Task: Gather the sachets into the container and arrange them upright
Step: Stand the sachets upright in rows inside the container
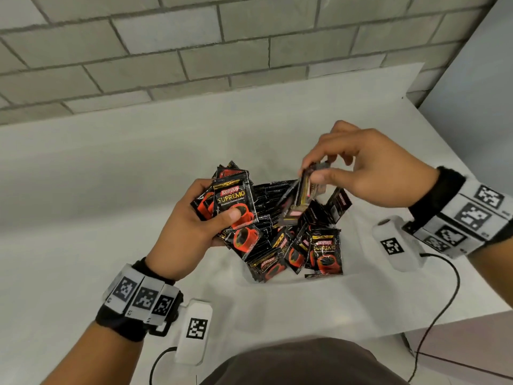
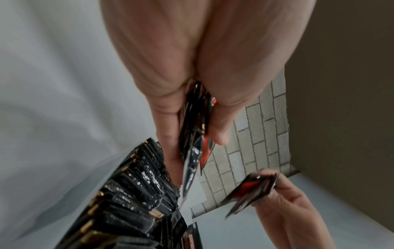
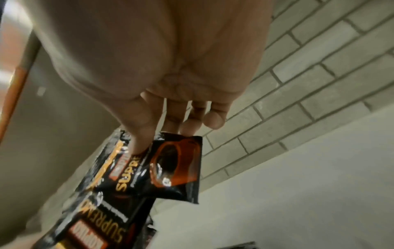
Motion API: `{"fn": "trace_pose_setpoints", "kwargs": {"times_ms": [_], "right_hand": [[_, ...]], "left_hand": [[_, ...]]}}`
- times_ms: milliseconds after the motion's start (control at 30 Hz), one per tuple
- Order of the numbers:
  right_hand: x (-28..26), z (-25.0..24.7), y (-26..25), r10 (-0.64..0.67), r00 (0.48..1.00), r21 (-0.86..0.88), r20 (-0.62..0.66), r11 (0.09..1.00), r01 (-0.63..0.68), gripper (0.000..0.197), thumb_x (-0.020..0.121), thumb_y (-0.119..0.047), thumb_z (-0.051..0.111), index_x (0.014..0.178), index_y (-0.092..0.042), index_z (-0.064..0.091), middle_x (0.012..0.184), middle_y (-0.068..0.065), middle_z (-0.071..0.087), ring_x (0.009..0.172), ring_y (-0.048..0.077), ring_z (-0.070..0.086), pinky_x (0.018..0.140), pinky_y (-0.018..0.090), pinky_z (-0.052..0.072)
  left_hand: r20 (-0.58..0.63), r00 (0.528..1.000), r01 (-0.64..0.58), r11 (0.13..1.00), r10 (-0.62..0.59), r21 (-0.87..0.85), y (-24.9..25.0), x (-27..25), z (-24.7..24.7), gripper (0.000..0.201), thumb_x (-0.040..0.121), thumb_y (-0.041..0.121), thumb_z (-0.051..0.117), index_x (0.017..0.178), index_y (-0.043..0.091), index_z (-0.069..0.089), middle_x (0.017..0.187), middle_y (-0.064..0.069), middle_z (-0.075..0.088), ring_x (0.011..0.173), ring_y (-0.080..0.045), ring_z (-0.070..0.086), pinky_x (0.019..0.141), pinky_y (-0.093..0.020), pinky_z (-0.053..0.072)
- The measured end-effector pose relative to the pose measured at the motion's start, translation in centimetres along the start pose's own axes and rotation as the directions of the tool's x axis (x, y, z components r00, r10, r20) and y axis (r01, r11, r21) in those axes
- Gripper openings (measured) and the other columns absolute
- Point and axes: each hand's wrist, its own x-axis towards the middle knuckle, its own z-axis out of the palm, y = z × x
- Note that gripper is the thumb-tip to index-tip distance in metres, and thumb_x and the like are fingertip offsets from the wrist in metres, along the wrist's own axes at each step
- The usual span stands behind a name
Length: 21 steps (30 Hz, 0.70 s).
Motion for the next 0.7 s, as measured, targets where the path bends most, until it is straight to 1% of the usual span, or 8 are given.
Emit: {"fn": "trace_pose_setpoints", "kwargs": {"times_ms": [100, 167, 200, 267, 333, 500, 633, 700], "right_hand": [[0.7, 0.4, -1.0, 0.057, 0.998, 0.103, -0.004, 0.993, -0.056, 0.012, 0.091, -0.017, 0.072, 0.100, -0.026, 0.074, 0.072, -0.015, 0.069, 0.077, 0.011, 0.054, 0.071, 0.031, 0.041], [1.4, 1.3, -1.3, 0.124, 0.992, 0.187, -0.003, 0.975, -0.122, 0.010, 0.093, -0.015, 0.071, 0.101, -0.020, 0.074, 0.067, -0.017, 0.065, 0.068, 0.022, 0.065, 0.068, 0.038, 0.050], [1.8, 1.9, -1.3, 0.162, 0.987, 0.199, 0.003, 0.967, -0.159, 0.010, 0.093, -0.014, 0.070, 0.102, -0.018, 0.073, 0.062, -0.019, 0.062, 0.063, 0.023, 0.067, 0.064, 0.034, 0.053], [2.3, 3.3, -1.1, 0.203, 0.979, 0.123, 0.003, 0.972, -0.201, 0.010, 0.095, -0.015, 0.067, 0.104, -0.017, 0.072, 0.055, -0.029, 0.057, 0.050, 0.004, 0.060, 0.052, 0.011, 0.041], [2.5, 4.3, -1.2, 0.237, 0.971, 0.059, 0.008, 0.970, -0.237, 0.009, 0.095, -0.018, 0.067, 0.103, -0.019, 0.072, 0.055, -0.035, 0.055, 0.044, -0.002, 0.053, 0.047, 0.006, 0.035], [2.9, 5.7, -1.9, 0.269, 0.963, -0.012, -0.001, 0.963, -0.269, 0.010, 0.093, -0.022, 0.069, 0.100, -0.027, 0.073, 0.076, -0.020, 0.058, 0.070, 0.000, 0.057, 0.058, 0.003, 0.038], [3.3, 6.4, -2.6, 0.221, 0.975, 0.045, 0.022, 0.974, -0.222, 0.014, 0.092, -0.024, 0.070, 0.104, -0.028, 0.074, 0.084, -0.016, 0.070, 0.081, 0.001, 0.064, 0.071, 0.017, 0.047], [3.3, 6.9, -3.0, 0.196, 0.980, 0.088, 0.020, 0.976, -0.197, 0.020, 0.087, -0.028, 0.075, 0.107, -0.031, 0.074, 0.088, -0.014, 0.072, 0.084, 0.000, 0.066, 0.075, 0.016, 0.050]], "left_hand": [[0.042, 0.999, 0.017, 1.000, -0.016, -0.014, -0.2, 0.1, 0.7, 0.055, 0.083, 0.010, 0.081, 0.130, 0.016, 0.054, 0.121, -0.012, 0.073, 0.108, -0.037, 0.072, 0.084, -0.066, 0.057], [0.084, 0.995, 0.050, 0.996, -0.043, -0.079, -0.3, 0.2, 1.2, 0.057, 0.084, 0.008, 0.078, 0.134, 0.014, 0.052, 0.125, -0.014, 0.070, 0.112, -0.039, 0.070, 0.083, -0.064, 0.058], [0.110, 0.992, 0.077, 0.988, -0.063, -0.132, -0.3, 0.2, 1.4, 0.058, 0.085, 0.006, 0.076, 0.137, 0.011, 0.050, 0.128, -0.017, 0.069, 0.113, -0.041, 0.069, 0.082, -0.061, 0.059], [0.173, 0.979, 0.147, 0.960, -0.107, -0.239, -0.3, 0.2, 1.9, 0.057, 0.088, 0.003, 0.067, 0.141, 0.007, 0.047, 0.133, -0.021, 0.064, 0.116, -0.043, 0.067, 0.079, -0.057, 0.060], [0.235, 0.959, 0.226, 0.926, -0.158, -0.302, -0.3, 0.2, 1.8, 0.055, 0.090, 0.005, 0.060, 0.144, 0.004, 0.046, 0.138, -0.026, 0.060, 0.120, -0.045, 0.064, 0.084, -0.060, 0.057], [0.321, 0.916, 0.355, 0.859, -0.241, -0.368, 0.3, 0.1, 1.2, 0.051, 0.090, 0.020, 0.056, 0.138, 0.005, 0.057, 0.135, -0.023, 0.063, 0.113, -0.042, 0.067, 0.084, -0.065, 0.056], [0.287, 0.924, 0.319, 0.925, -0.255, -0.207, 0.9, 0.0, 1.7, 0.046, 0.094, 0.042, 0.058, 0.128, 0.011, 0.065, 0.125, -0.020, 0.070, 0.109, -0.037, 0.071, 0.082, -0.057, 0.060], [0.267, 0.934, 0.290, 0.941, -0.238, -0.175, 0.9, 0.2, 2.3, 0.051, 0.091, 0.037, 0.062, 0.134, 0.009, 0.059, 0.126, -0.019, 0.070, 0.110, -0.036, 0.071, 0.082, -0.051, 0.060]]}}
